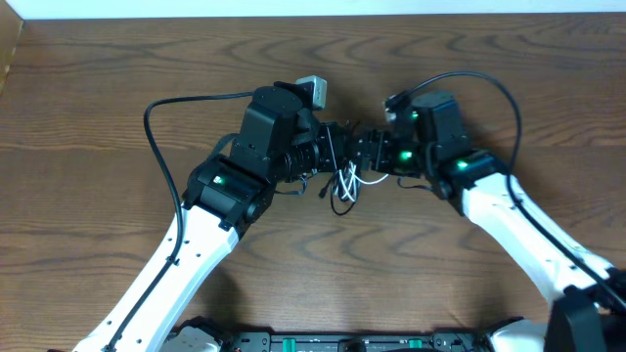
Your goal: Untangle cables
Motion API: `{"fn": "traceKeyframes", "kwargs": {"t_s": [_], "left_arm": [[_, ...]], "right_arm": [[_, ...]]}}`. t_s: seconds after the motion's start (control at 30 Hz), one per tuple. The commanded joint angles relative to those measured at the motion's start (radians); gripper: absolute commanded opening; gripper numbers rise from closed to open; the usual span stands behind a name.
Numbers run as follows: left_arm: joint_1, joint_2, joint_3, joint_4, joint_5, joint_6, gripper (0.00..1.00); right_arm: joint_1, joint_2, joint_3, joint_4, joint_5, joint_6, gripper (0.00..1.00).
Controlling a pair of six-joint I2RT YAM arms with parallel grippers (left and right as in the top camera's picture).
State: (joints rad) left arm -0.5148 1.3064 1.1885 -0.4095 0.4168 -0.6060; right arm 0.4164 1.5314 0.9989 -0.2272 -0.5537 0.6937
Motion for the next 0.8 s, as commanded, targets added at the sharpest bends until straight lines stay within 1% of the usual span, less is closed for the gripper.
{"fn": "traceKeyframes", "kwargs": {"t_s": [0.0,0.07,0.13,0.2,0.23,0.27,0.3,0.37,0.47,0.53,0.7,0.77], "left_arm": [[0.003,-0.012,0.009,0.007,-0.008,-0.005,0.08],[0.003,-0.012,0.009,0.007,-0.009,-0.005,0.08],[0.003,-0.012,0.009,0.008,-0.01,-0.005,0.08],[0.008,-0.012,0.009,0.008,-0.014,-0.005,0.07],[0.017,-0.013,0.009,0.013,-0.016,-0.005,0.07],[0.027,-0.013,0.009,0.016,-0.016,-0.006,0.07],[0.05,-0.015,0.016,0.019,-0.008,-0.01,0.08],[0.095,-0.024,0.034,0.019,0.022,-0.009,0.08],[0.153,-0.048,0.048,0.019,0.048,-0.009,0.07],[0.218,-0.092,0.048,0.019,0.047,-0.008,0.07],[0.346,-0.188,0.048,-0.002,0.047,-0.007,0.07],[0.387,-0.212,0.048,-0.025,0.047,0.016,0.07]], "right_arm": [[0.026,0.028,0.002,0.027,-0.02,0.078,0.59],[0.031,0.033,0.002,0.039,-0.022,0.101,0.49],[0.031,0.034,0.002,0.04,-0.021,0.106,0.32],[0.031,0.034,0.002,0.022,-0.008,0.106,0.18],[0.031,0.034,0.002,-0.015,0.028,0.106,0.09],[0.031,0.034,0.002,-0.032,0.044,0.106,0.04],[0.03,0.034,0.002,-0.083,0.098,0.106,0.01],[0.028,0.034,0.002,-0.186,0.209,0.098,0.01],[0.02,0.034,0.002,-0.266,0.302,0.068,0.01],[-0.006,0.034,0.001,-0.328,0.364,0.029,0.01],[-0.064,0.034,0.001,-0.383,0.391,-0.055,0.01],[-0.089,0.034,0.001,-0.392,0.39,-0.071,0.01]]}}
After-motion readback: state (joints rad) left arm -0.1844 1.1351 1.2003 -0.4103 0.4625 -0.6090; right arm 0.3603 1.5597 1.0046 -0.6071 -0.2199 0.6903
